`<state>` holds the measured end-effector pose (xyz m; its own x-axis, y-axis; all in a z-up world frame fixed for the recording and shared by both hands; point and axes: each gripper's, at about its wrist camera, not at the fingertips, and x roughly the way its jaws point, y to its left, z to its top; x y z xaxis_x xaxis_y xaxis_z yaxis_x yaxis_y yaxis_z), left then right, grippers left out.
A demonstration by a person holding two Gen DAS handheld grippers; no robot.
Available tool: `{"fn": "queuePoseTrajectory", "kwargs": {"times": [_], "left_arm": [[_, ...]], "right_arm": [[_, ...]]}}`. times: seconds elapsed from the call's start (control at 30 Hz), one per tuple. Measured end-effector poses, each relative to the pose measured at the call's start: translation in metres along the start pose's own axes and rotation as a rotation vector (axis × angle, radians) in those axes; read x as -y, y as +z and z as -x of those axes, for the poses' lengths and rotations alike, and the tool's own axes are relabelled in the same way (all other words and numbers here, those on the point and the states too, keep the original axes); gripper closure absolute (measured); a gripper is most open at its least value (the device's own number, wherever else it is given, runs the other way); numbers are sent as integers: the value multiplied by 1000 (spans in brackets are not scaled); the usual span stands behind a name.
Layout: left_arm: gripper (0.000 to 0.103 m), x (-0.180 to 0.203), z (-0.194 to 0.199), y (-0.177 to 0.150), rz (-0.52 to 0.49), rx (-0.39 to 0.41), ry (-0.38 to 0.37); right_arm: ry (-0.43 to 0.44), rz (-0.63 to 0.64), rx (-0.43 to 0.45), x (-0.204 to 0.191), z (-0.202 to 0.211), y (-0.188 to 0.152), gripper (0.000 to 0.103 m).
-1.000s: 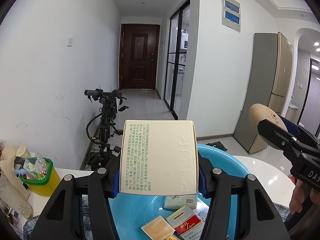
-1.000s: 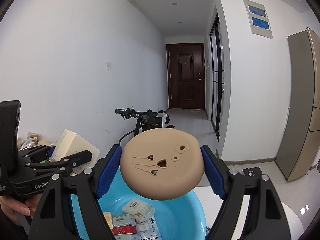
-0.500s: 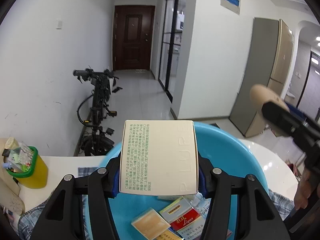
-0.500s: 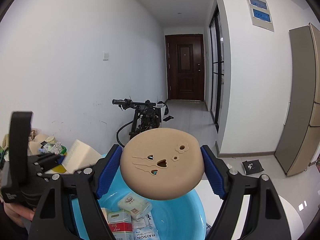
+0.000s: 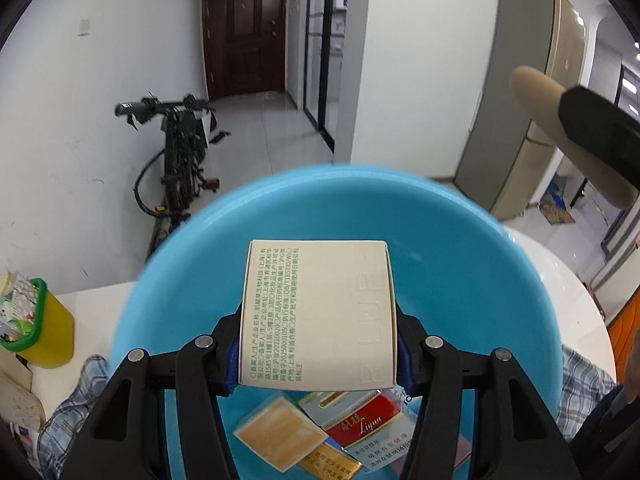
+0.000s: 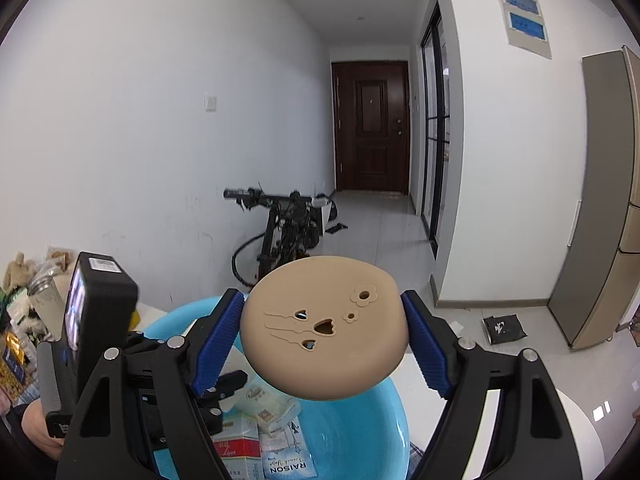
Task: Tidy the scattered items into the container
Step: 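Carry the cream box and tan sponge over the blue basin with both grippers, then open the left gripper to drop the cream box into the basin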
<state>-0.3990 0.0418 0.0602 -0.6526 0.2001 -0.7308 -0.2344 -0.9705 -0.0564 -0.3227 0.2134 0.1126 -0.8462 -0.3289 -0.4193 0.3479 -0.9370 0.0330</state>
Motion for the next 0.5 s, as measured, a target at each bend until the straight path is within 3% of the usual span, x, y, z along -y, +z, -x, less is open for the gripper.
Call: {"fn": "queuePoseTrajectory", "kwargs": {"times": [0.5], "left_arm": [[44,7,-23,-11,-4,-91,29]], "right_arm": [[31,86,-220,-14,-48,-27,25]]}}
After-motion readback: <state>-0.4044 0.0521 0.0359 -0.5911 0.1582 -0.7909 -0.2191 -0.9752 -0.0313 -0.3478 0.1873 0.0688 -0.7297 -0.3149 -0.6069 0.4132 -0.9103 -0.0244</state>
